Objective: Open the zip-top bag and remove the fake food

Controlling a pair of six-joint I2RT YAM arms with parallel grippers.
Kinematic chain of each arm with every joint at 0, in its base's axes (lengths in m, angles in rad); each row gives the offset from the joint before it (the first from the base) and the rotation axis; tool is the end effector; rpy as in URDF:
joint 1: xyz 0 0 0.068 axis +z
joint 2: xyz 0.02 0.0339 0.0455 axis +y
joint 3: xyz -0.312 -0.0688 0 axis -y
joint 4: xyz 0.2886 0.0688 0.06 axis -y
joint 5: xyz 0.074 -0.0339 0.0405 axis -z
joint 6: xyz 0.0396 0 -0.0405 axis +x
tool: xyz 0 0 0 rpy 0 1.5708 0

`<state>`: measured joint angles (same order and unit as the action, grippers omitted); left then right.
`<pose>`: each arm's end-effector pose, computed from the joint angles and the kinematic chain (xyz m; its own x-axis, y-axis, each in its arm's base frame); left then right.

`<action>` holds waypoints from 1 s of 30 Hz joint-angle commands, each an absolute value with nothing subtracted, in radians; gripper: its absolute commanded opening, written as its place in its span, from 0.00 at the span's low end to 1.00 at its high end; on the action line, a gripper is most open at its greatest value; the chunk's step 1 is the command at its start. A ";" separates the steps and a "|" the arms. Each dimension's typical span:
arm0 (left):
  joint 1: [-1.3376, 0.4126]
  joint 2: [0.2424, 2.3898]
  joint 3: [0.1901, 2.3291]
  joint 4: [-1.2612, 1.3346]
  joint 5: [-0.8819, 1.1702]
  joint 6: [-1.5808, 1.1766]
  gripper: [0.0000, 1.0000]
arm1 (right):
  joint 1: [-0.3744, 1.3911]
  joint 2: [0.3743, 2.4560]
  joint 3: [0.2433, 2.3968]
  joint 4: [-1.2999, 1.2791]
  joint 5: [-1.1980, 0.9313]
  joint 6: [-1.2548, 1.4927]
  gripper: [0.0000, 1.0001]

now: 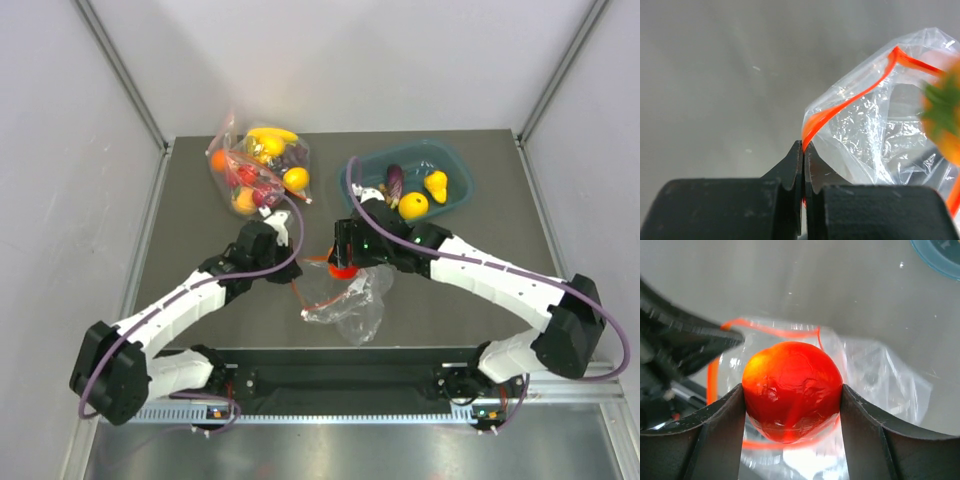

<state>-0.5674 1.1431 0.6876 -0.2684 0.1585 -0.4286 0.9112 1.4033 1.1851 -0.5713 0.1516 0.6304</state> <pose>0.2167 -0.1455 0.2494 -0.7700 0.0041 -0.6380 0.3413 0.8475 -0.4065 0.2146 0.2669 0.3369 -0.7735 -0.0466 -0.6321 -0.3219 0.8880 0.3285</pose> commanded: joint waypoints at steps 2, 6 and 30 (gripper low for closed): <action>-0.493 1.163 0.753 -0.227 0.144 -0.394 0.00 | 0.887 1.310 1.229 -0.535 0.092 0.647 0.27; -0.433 1.161 0.770 -0.256 0.144 -0.368 0.00 | 0.804 1.259 1.226 -0.544 0.092 0.644 0.27; -0.371 1.117 0.818 -0.331 0.184 -0.359 0.03 | 0.132 1.657 1.627 -0.532 0.038 0.367 0.37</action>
<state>-0.3786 1.1347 0.7658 -0.3229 0.1680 -0.3672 0.1646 1.6142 1.5433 -0.5755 0.0463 0.3981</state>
